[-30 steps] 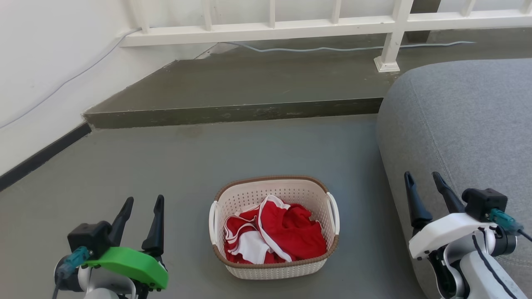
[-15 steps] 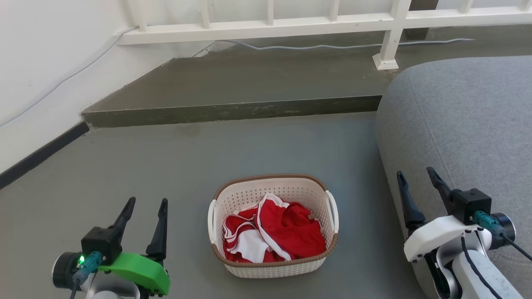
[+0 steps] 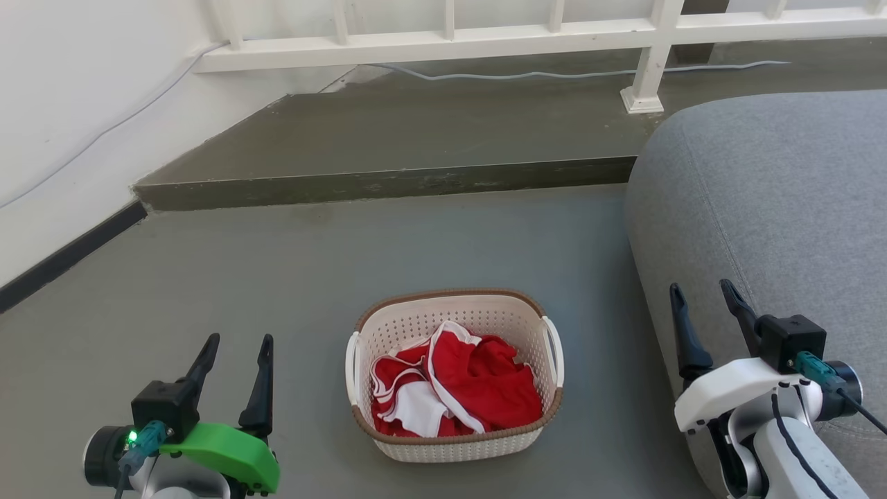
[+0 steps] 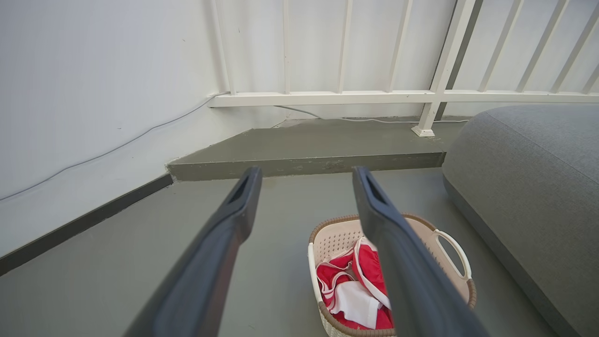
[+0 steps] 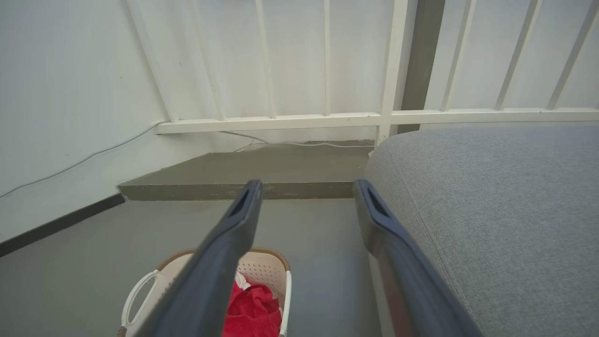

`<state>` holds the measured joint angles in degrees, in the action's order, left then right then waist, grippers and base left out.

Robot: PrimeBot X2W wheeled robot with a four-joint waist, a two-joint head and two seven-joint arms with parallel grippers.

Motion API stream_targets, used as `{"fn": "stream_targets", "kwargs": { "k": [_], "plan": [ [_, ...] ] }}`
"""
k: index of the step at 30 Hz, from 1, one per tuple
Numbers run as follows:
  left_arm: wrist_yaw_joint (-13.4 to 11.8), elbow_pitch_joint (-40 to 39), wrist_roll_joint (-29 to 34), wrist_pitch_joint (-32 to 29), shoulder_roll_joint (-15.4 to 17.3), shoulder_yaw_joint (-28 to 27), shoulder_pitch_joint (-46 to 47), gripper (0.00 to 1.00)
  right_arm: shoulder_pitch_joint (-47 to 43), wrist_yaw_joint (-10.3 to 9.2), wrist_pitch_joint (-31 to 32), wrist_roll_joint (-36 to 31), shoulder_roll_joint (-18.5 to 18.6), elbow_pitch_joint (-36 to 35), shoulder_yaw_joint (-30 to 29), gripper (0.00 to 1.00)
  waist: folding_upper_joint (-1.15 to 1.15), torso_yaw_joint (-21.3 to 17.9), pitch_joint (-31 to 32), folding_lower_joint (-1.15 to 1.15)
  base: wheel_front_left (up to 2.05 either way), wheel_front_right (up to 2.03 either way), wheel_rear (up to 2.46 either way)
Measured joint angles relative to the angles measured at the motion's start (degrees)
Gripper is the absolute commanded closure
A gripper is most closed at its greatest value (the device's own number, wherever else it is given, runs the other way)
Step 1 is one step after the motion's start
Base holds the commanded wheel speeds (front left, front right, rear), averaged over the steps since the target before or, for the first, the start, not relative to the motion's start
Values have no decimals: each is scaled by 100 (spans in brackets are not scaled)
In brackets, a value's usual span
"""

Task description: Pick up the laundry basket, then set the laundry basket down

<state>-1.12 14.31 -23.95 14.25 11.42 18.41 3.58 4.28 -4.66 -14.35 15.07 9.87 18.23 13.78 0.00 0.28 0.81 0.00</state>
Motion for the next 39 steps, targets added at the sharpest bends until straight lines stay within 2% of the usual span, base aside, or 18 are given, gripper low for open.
{"fn": "stream_targets", "kwargs": {
  "k": [23,31,39],
  "plan": [
    [-9,20,0,0,-111,-48,1,0,-13,4,0,-9,-104,25,-125,0,0,-10,-113,0,0,0,0],
    [-34,-71,0,0,-114,-132,191,0,35,27,0,-58,-132,-3,-122,0,0,-8,-451,0,0,0,0],
    [-33,-220,0,2,-132,-175,610,0,503,29,-1,-105,-222,-87,-146,0,0,-6,-998,0,0,0,0]
  ]
}}
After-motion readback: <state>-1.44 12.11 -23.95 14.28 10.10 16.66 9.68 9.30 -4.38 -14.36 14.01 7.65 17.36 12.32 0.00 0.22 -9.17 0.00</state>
